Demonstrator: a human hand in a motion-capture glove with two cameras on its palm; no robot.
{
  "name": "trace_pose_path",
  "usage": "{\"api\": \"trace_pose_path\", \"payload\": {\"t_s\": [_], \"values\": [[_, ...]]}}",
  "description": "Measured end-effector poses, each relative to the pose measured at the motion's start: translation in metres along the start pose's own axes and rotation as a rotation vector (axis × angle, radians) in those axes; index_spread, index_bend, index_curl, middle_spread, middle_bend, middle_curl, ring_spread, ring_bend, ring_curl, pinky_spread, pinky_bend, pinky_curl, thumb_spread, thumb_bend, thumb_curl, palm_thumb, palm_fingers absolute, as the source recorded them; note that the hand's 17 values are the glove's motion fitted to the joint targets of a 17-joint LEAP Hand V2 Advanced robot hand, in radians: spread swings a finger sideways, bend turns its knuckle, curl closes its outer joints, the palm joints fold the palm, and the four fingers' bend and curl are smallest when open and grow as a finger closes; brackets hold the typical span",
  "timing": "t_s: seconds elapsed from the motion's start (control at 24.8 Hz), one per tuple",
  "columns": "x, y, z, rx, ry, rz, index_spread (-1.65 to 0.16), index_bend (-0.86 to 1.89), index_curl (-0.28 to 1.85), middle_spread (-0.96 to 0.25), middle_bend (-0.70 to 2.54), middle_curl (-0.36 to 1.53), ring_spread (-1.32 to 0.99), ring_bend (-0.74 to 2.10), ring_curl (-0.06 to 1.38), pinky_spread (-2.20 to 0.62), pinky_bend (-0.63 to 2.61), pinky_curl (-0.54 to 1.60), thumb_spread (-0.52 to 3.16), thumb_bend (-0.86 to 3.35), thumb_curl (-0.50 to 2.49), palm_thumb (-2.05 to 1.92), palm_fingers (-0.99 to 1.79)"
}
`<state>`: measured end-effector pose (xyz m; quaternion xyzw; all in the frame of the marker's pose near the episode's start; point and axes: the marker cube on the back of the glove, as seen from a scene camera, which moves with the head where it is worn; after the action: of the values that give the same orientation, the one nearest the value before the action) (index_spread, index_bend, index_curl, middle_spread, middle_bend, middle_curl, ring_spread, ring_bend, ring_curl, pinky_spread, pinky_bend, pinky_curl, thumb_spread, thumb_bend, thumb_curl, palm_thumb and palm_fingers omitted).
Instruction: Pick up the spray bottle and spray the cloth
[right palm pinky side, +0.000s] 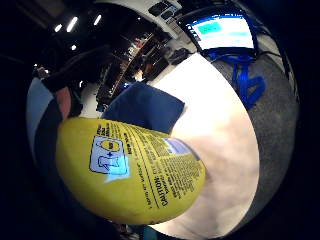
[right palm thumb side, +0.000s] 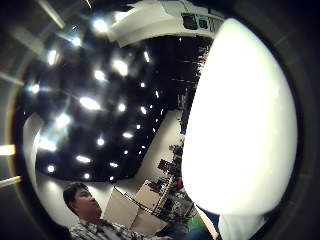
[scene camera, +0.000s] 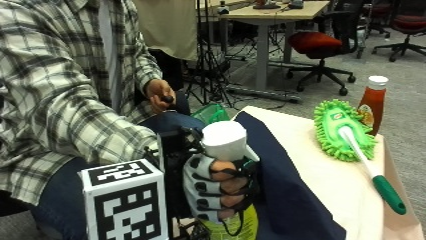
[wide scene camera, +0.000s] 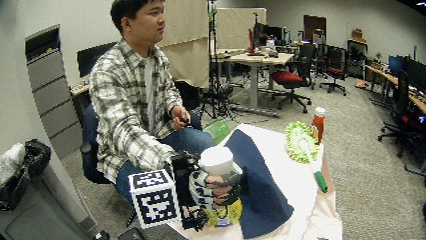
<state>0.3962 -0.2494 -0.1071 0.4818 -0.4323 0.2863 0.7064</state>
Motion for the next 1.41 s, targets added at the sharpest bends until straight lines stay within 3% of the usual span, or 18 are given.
{"api": "trace_pose_path", "payload": {"t_s": [0.56,1.41], "values": [[-0.016,-0.009,0.001,-0.074,0.050,0.005,-0.29,0.19,0.40,-0.18,0.51,0.50,-0.21,0.56,0.43,-0.08,0.32,0.38,0.29,-0.02,0.69,1.15,1.22],[-0.118,0.032,0.063,-0.618,0.433,-0.377,-0.30,0.18,0.48,-0.19,0.51,0.52,-0.22,0.56,0.47,-0.11,0.36,0.40,0.15,-0.03,0.74,1.13,1.23]]}}
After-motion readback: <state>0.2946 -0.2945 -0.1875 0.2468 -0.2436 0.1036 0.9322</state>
